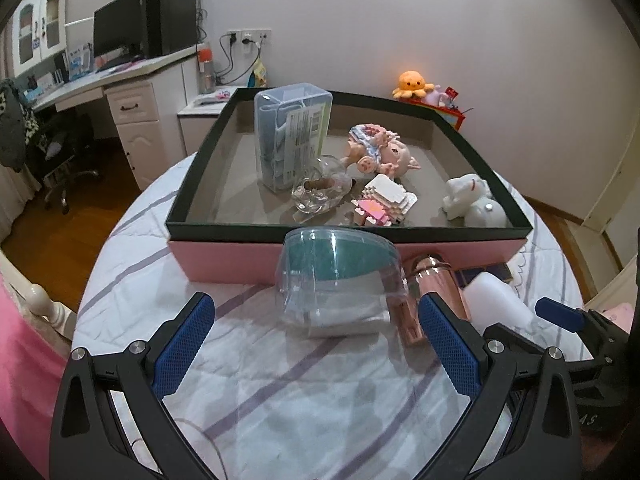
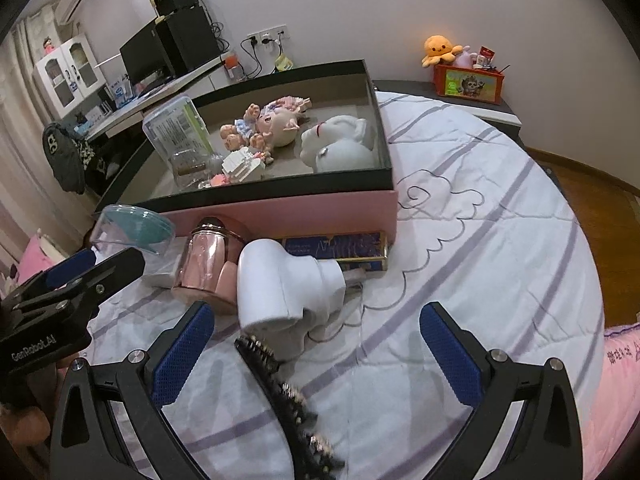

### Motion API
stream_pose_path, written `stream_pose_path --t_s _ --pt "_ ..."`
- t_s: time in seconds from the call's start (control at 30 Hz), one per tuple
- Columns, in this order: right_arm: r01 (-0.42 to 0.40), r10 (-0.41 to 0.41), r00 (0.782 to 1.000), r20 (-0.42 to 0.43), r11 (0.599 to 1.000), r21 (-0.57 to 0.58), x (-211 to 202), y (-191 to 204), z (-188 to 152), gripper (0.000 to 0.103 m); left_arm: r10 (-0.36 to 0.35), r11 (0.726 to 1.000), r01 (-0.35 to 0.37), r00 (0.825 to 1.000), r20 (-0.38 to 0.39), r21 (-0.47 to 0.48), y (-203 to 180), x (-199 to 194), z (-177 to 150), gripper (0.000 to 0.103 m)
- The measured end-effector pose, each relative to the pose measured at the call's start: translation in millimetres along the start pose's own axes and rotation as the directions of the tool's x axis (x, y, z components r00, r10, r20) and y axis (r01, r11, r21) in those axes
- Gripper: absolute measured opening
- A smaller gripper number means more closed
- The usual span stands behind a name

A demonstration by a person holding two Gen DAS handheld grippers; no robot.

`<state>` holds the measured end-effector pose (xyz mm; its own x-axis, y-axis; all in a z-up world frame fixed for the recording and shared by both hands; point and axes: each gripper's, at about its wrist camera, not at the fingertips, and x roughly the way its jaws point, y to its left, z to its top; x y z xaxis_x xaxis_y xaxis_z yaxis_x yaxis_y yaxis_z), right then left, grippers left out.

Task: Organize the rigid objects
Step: 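Grasp the teal-lidded clear jar with the left tool while the right tool grasps the white hair dryer, then carry the jar and hair dryer into the pink tray box and open both tools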

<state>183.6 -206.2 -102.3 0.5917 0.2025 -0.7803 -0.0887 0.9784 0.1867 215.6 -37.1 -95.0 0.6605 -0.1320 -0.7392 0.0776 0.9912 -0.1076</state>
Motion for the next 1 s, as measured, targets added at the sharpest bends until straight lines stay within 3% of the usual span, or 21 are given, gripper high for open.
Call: stream_pose_path --t_s 0.17,0.23,0.3,0.37,0.5,1.0 --pt "-0.032 0.032 0.999 -0.011 0.999 -0.025 11 3 2 0.095 0.001 1.000 -0.001 1.000 -0.006 0.006 0 14 3 0.099" --pt "-0.053 0.053 0.998 -0.018 0.998 -0.033 12 5 0 0.087 -0.026 1.000 0.026 0.999 -0.029 0.001 2 20 3 0.072" --pt "-0.078 0.077 0.997 -0.031 0.996 -0.048 13 9 -3 0.069 -0.047 0.999 0.047 0.998 -0.034 -0.013 4 23 2 0.071" --pt "-0.083 0.082 0.996 -0.028 0.995 -0.053 11 10 -5 0.065 -0.056 0.998 0.056 0.998 -0.030 -0.012 6 22 0 0.071" --pt "-0.128 0.127 0.992 -0.018 0.992 -0.002 7 0 -4 0.063 -0.056 0.998 0.056 0.998 -0.021 -0.018 10 16 -4 0.071" --pt "-0.165 0.164 0.986 0.005 0.986 0.030 10 -3 -2 0.060 -0.046 0.998 0.046 0.999 0.007 -0.030 22 -10 -11 0.071"
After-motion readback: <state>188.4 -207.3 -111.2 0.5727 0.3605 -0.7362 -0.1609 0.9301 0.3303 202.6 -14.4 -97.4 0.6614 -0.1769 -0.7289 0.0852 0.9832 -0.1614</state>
